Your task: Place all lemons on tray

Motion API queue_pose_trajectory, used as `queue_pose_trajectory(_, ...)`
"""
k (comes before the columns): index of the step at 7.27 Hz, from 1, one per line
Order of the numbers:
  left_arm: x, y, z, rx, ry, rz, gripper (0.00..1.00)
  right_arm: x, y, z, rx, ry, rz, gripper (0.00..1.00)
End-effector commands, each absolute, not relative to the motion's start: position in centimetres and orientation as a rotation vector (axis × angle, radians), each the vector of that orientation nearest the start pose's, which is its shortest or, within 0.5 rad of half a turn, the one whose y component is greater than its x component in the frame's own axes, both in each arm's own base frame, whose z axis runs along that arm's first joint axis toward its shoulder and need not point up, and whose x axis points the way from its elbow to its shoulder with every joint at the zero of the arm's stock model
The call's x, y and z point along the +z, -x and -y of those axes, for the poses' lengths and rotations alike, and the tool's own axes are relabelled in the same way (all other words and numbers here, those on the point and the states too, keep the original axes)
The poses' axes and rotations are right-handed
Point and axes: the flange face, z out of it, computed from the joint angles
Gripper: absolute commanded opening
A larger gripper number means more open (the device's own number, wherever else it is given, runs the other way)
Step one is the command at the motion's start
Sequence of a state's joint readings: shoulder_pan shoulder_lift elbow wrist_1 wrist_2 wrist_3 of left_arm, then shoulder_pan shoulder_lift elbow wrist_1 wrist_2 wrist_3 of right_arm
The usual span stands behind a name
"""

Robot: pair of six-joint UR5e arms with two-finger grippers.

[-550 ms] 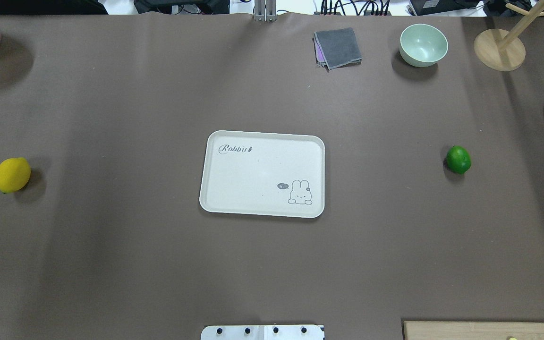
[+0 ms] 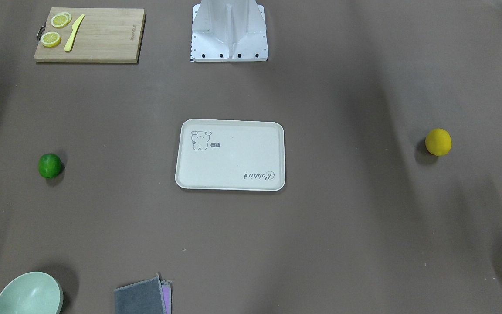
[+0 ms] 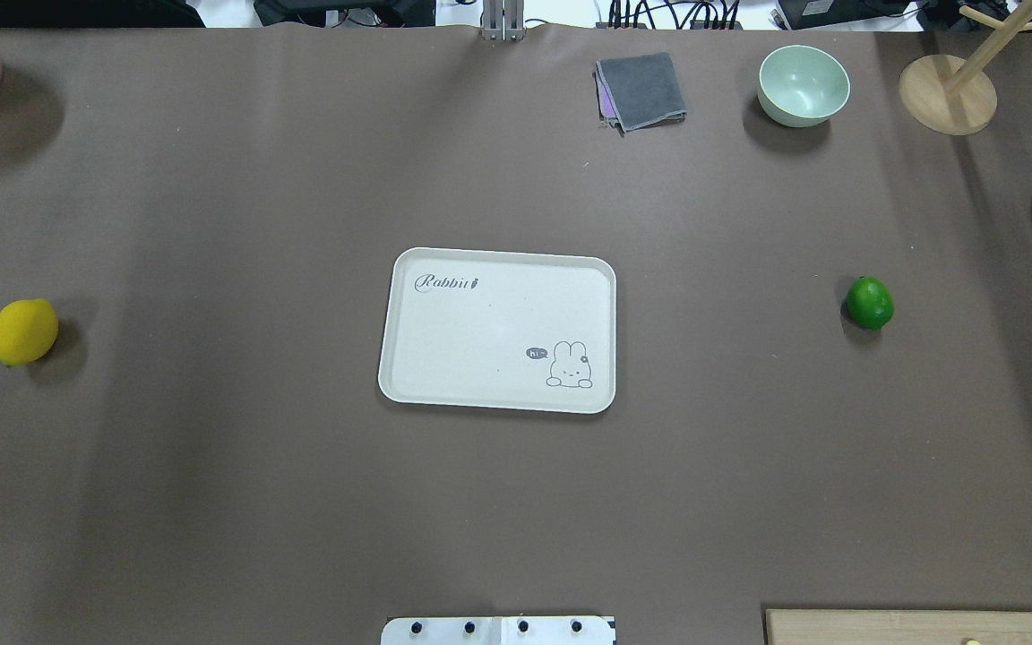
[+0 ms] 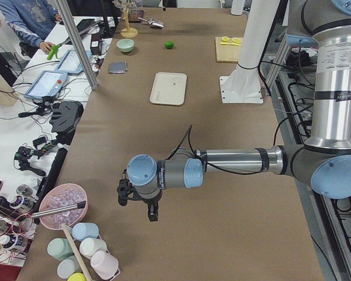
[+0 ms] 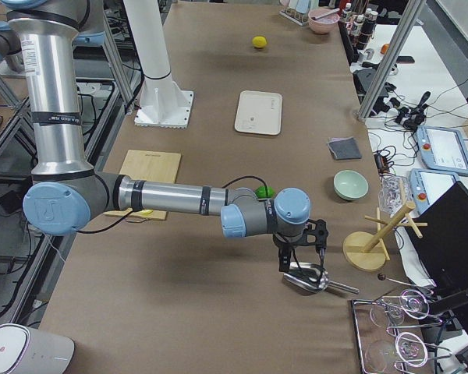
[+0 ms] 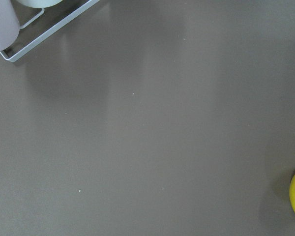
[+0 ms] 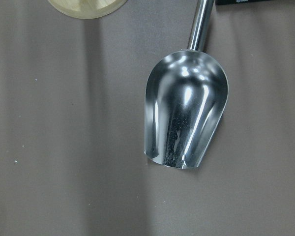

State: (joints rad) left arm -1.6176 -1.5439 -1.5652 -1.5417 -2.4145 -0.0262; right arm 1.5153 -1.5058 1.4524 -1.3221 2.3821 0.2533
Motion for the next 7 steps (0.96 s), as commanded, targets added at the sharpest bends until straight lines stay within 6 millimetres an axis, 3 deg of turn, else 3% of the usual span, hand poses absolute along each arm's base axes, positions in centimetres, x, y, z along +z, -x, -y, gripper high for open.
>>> queue_pose_trajectory(1, 67.6, 8.1, 47.2, -0.106, 0.076, -0.843, 0.98, 64.3, -2.7, 53.4, 0.106, -0.042, 0.824, 1.0)
queue_pose_trajectory(2, 66.7, 8.0, 47.9, -0.111, 0.099, -0.841, 0.98, 63.1, -2.5, 53.3, 0.109, -0.022, 0.82, 1.0)
queue_pose_trajectory(5, 62.3, 8.4, 52.3, -0.113, 0.078, -0.826, 0.97, 62.2, 0.3, 54.1, 0.062, -0.008, 0.822, 1.0)
queue_pose_trajectory(7, 57.8, 8.3, 55.6, -0.106, 0.071, -0.824, 0.97, 61.0, 3.4, 55.4, 0.017, -0.002, 0.825, 1.0)
